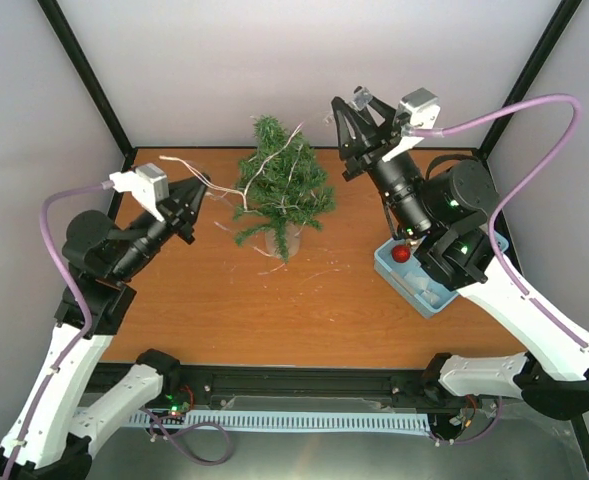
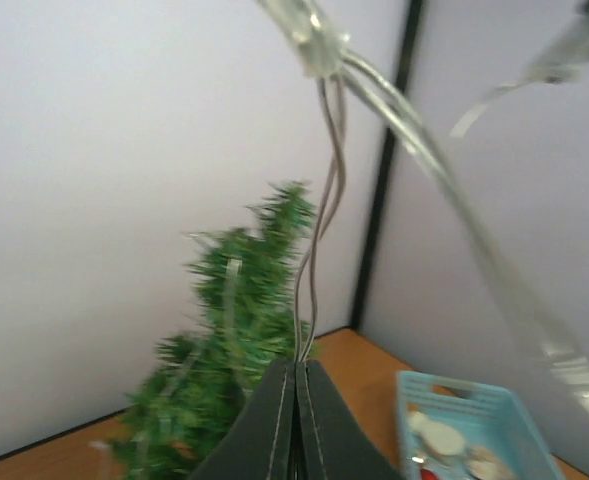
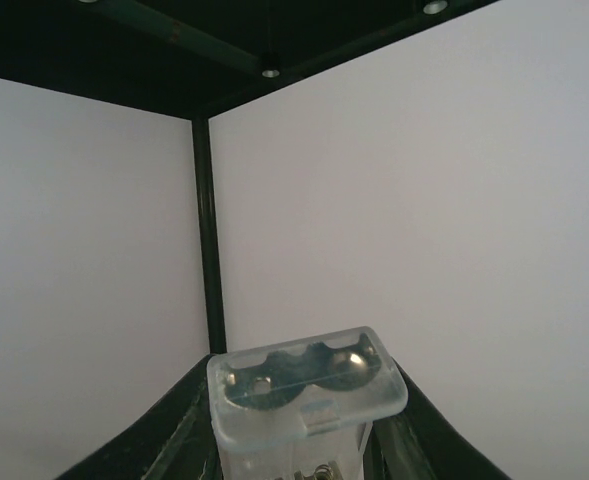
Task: Decorate the small christmas tree
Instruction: Wrap the decoration item around the Christmas tree.
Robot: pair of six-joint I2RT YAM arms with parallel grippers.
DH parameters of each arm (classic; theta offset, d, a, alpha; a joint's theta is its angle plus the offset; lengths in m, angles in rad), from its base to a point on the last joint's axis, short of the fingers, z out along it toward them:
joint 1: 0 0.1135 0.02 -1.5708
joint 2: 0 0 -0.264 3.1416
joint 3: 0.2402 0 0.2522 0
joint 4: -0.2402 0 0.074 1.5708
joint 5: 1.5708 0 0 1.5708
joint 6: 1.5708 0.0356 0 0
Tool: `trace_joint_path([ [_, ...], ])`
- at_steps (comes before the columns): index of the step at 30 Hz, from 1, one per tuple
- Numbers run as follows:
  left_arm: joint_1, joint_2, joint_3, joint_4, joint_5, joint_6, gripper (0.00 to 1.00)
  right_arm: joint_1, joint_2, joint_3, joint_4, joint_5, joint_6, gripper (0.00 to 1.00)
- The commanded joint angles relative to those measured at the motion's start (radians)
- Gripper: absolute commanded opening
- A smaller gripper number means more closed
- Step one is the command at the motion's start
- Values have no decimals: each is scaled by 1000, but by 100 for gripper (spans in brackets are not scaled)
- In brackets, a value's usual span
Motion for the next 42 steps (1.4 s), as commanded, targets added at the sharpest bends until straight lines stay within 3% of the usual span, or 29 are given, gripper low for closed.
trace_joint_path([
  [1,-1,59,96,-174,-276,110,1,-6,-9,6,10,-4,-86,14],
  [6,30,146,167,-181,-300,105,1,-6,32,71,38,-74,-153,14],
  [13,227,251,294,-195,-256,83,1,-7,120,191,87,-137,-251,14],
  [21,259,316,456,-234,-223,36,1,-7,166,252,76,-128,-298,14],
  [27,259,294,478,-224,47,-79,1,-7,149,235,78,-99,-304,14],
  [29,260,291,456,-215,20,-73,1,-7,146,235,77,-93,-308,14],
  [36,261,351,440,-234,-269,33,1,-8,153,230,69,-68,-368,14],
  [42,281,437,454,-269,-333,56,1,-31,208,250,55,-104,-428,15],
])
